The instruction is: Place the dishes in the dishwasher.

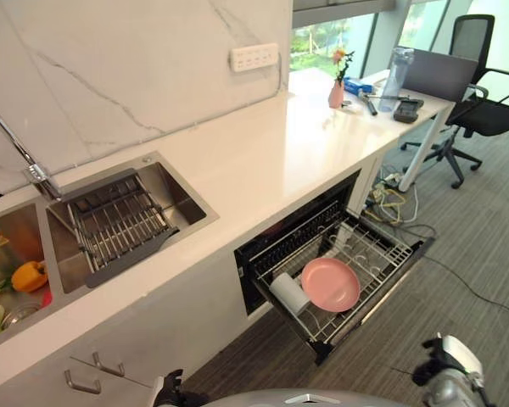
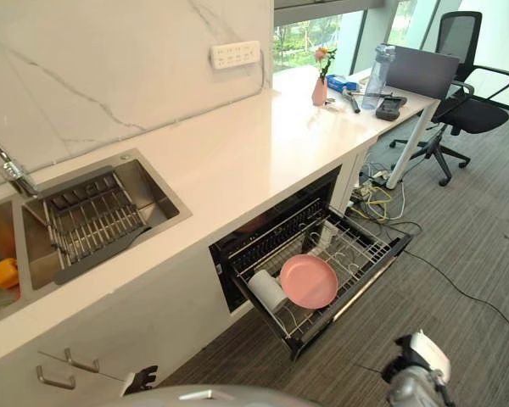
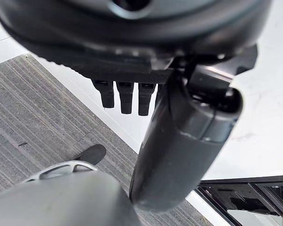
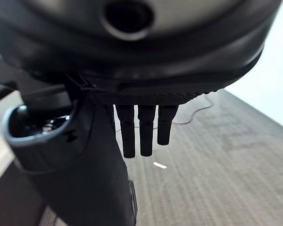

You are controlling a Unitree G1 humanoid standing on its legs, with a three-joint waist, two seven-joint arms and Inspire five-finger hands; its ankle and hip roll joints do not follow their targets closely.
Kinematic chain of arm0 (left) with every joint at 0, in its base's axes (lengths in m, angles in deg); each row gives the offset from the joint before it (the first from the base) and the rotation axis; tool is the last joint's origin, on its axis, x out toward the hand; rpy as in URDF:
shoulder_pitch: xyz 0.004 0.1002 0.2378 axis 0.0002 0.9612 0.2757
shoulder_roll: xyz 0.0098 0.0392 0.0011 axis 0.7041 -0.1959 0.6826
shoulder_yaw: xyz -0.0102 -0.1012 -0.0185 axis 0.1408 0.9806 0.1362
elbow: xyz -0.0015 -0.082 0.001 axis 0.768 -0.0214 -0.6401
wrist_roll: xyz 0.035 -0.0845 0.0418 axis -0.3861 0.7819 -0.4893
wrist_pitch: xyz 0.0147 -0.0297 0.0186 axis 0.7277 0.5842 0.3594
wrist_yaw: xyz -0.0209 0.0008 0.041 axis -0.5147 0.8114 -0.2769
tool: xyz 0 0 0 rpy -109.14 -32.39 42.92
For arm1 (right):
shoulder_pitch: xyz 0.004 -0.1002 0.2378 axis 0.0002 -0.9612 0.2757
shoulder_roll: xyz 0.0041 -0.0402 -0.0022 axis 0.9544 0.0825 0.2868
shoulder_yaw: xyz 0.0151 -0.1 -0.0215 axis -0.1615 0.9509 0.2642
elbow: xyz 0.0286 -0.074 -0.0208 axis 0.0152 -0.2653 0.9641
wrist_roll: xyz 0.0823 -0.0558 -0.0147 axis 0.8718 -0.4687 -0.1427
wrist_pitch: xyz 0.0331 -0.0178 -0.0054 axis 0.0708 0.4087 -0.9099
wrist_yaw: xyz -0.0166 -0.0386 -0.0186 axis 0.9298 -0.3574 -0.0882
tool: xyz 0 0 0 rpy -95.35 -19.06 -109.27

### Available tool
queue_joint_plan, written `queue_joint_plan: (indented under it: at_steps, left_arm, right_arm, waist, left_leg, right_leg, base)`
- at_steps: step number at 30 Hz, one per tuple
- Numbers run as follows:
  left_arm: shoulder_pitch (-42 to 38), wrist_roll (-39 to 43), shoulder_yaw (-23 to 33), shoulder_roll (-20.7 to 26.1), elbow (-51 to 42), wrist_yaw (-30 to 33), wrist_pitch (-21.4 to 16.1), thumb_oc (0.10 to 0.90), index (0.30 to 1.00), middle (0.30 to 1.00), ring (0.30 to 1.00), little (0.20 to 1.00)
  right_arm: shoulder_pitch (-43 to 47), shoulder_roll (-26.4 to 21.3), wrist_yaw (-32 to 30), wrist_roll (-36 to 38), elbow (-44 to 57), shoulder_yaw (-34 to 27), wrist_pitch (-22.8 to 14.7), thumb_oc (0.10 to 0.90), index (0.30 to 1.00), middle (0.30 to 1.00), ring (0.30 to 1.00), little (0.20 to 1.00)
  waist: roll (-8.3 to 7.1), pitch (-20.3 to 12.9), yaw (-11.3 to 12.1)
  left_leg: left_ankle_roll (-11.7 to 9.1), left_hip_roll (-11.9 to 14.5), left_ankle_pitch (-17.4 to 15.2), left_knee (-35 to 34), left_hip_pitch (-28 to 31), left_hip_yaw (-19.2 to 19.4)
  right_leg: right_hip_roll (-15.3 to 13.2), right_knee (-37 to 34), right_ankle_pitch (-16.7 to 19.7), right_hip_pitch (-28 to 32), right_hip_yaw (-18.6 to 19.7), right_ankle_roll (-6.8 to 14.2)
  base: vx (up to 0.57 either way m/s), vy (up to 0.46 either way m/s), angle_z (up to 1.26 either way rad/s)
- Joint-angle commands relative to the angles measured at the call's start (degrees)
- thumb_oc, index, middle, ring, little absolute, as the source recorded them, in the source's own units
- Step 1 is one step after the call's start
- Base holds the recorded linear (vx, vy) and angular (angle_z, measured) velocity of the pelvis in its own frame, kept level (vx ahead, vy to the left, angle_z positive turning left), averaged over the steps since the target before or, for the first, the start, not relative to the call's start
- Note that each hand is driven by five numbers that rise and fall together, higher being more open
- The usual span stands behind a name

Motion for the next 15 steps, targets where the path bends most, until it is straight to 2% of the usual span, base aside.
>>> queue_joint_plan:
  at_steps: [1, 2, 3, 4, 6, 8, 11, 12, 15]
  left_arm:
    - [-4.6, -2.2, -3.0, 1.4, 0.6, 0.2, -0.9, 0.8, 0.9, 0.9, 0.9, 0.9]
    - [-4.5, -2.1, -3.2, 1.5, 0.5, 0.1, -1.0, 0.8, 0.9, 0.9, 0.9, 0.9]
    - [-4.5, -2.1, -3.2, 1.5, 0.5, 0.1, -1.0, 0.8, 0.9, 0.9, 0.9, 0.9]
    - [-4.6, -1.9, -3.5, 1.7, 0.1, 0.0, -0.9, 0.8, 0.9, 0.9, 0.9, 0.9]
    - [-4.6, -1.9, -3.5, 1.7, 0.1, 0.0, -0.9, 0.8, 0.9, 0.9, 0.9, 0.9]
    - [-4.8, -1.1, -3.7, 1.8, -0.6, -0.1, -0.9, 0.8, 0.9, 0.9, 0.9, 0.9]
    - [-4.5, -0.4, -3.3, 1.8, -0.8, -0.3, -1.0, 0.8, 0.9, 0.9, 0.9, 0.9]
    - [-4.4, 0.2, -2.9, 1.8, -0.5, -0.3, -1.0, 0.8, 0.9, 0.9, 0.9, 0.9]
    - [-4.1, 0.3, -3.3, 1.7, 0.9, -0.6, -1.4, 0.8, 0.9, 0.9, 0.9, 0.9]
  right_arm:
    - [14.8, -1.1, -5.2, 1.9, 1.3, -1.1, -9.9, 0.4, 0.3, 0.3, 0.3, 0.3]
    - [17.0, -0.7, -5.1, 2.7, 2.1, 0.2, -11.6, 0.4, 0.3, 0.3, 0.3, 0.3]
    - [17.0, -0.7, -5.1, 2.7, 2.1, 0.2, -11.6, 0.4, 0.3, 0.3, 0.3, 0.3]
    - [19.7, -0.4, -4.4, 3.5, 3.4, 2.4, -14.5, 0.4, 0.3, 0.3, 0.3, 0.3]
    - [19.7, -0.4, -4.4, 3.5, 3.4, 2.4, -14.5, 0.4, 0.3, 0.3, 0.3, 0.3]
    - [23.5, -2.0, -4.0, -0.4, 8.2, 9.4, -18.0, 0.4, 0.3, 0.3, 0.3, 0.3]
    - [24.0, -2.7, -3.8, -2.6, 11.7, 12.4, -19.6, 0.4, 0.3, 0.3, 0.3, 0.3]
    - [24.8, -1.9, -3.7, -3.5, 12.6, 15.1, -20.4, 0.4, 0.3, 0.3, 0.3, 0.3]
    - [30.3, 2.7, -1.0, -7.8, 5.0, 25.7, -20.0, 0.4, 0.3, 0.3, 0.3, 0.3]
  waist:
    - [-0.68, 3.4, 4.2]
    - [-0.62, 3.3, 4.9]
    - [-0.62, 3.3, 4.9]
    - [-0.7, 3.4, 5.7]
    - [-0.7, 3.4, 5.7]
    - [-0.53, 3.9, 7.1]
    - [-0.56, 4.2, 7.8]
    - [-0.67, 4.5, 8.5]
    - [-0.91, 5.0, 11.0]
  left_leg:
    - [0.7, -1.9, -8.9, 0.7, 5.7, -0.2]
    - [0.8, -2.0, -8.7, 0.7, 5.4, -0.5]
    - [0.8, -2.0, -8.7, 0.7, 5.4, -0.5]
    - [0.8, -2.1, -8.6, 0.7, 5.1, -0.9]
    - [0.8, -2.1, -8.6, 0.7, 5.1, -0.9]
    - [0.8, -2.1, -8.4, 0.7, 4.3, -1.4]
    - [0.8, -2.2, -8.3, 0.7, 4.0, -1.7]
    - [0.8, -2.2, -8.3, 0.7, 3.6, -2.1]
    - [0.9, -2.5, -8.1, 0.7, 2.9, -3.1]
  right_leg:
    - [-4.6, 1.0, -1.4, -3.8, 1.5, -0.2]
    - [-4.6, 1.0, -1.5, -3.9, 1.5, -0.2]
    - [-4.6, 1.0, -1.5, -3.9, 1.5, -0.2]
    - [-4.6, 1.0, -1.5, -3.9, 1.4, -0.2]
    - [-4.6, 1.0, -1.5, -3.9, 1.4, -0.2]
    - [-4.6, 1.0, -1.9, -3.6, 1.1, -0.2]
    - [-4.5, 1.0, -2.0, -3.4, 1.1, -0.2]
    - [-4.5, 1.0, -2.1, -3.1, 1.1, -0.2]
    - [-4.5, 1.0, -2.4, -2.4, 0.7, -0.2]
  base:
    - [0.01, -0.001, 0.06]
    - [0.01, -0.001, 0.06]
    - [0.01, -0.003, 0.1]
    - [0.0, -0.003, 0.07]
    - [0.0, -0.001, 0.1]
    - [0.0, -0.005, 0.16]
    - [0.01, -0.008, 0.13]
    - [0.03, -0.013, 0.16]
    - [0.01, -0.001, 0.28]
